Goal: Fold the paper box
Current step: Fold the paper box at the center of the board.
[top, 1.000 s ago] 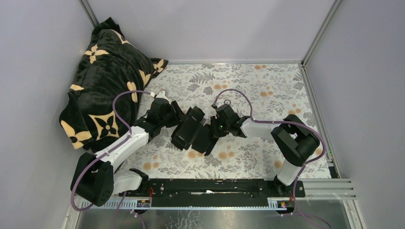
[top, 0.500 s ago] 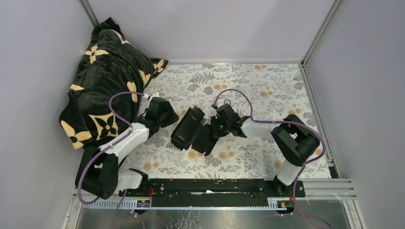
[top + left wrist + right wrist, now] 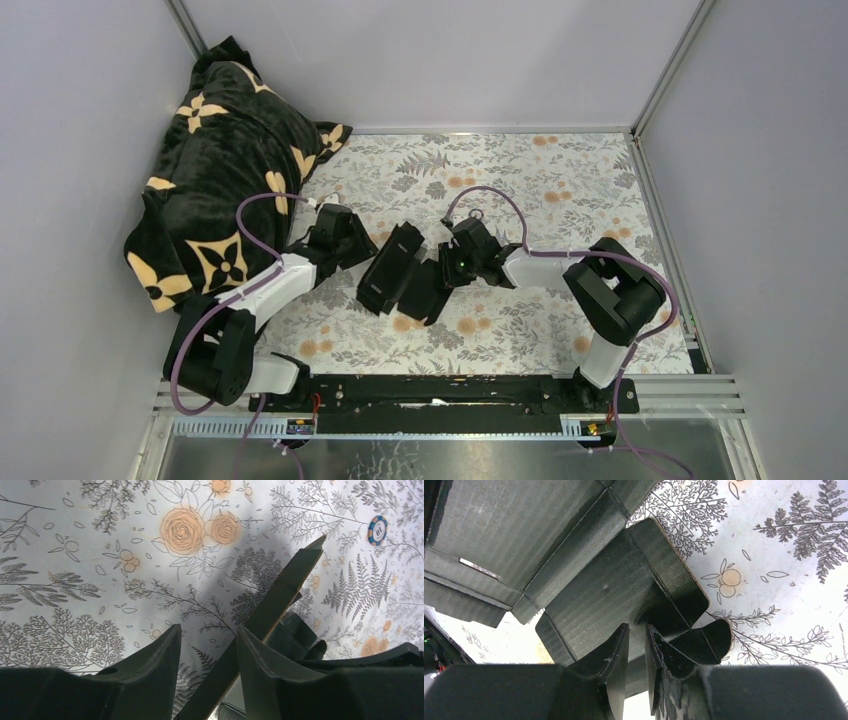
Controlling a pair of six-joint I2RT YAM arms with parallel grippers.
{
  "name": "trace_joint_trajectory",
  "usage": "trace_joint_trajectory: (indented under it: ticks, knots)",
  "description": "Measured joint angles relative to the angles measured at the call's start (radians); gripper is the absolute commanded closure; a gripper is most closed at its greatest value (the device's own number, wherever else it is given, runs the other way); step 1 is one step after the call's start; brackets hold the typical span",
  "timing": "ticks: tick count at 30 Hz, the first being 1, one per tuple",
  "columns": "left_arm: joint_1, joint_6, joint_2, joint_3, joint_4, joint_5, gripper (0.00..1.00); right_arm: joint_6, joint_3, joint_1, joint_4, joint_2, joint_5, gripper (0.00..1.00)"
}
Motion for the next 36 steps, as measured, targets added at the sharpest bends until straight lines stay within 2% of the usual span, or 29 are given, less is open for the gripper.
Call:
trace_joint_trajectory:
  ticks: [13,36]
  knots:
    - [0.000,0.001,-0.002,0.000,0.031,0.075,0.50,0.000,0.006,0.000,0.025,0.016,-0.019,0.74]
    - [0.000,0.010,-0.047,-0.001,0.030,0.094,0.50,0.000,0.009,0.000,0.032,0.019,-0.023,0.74]
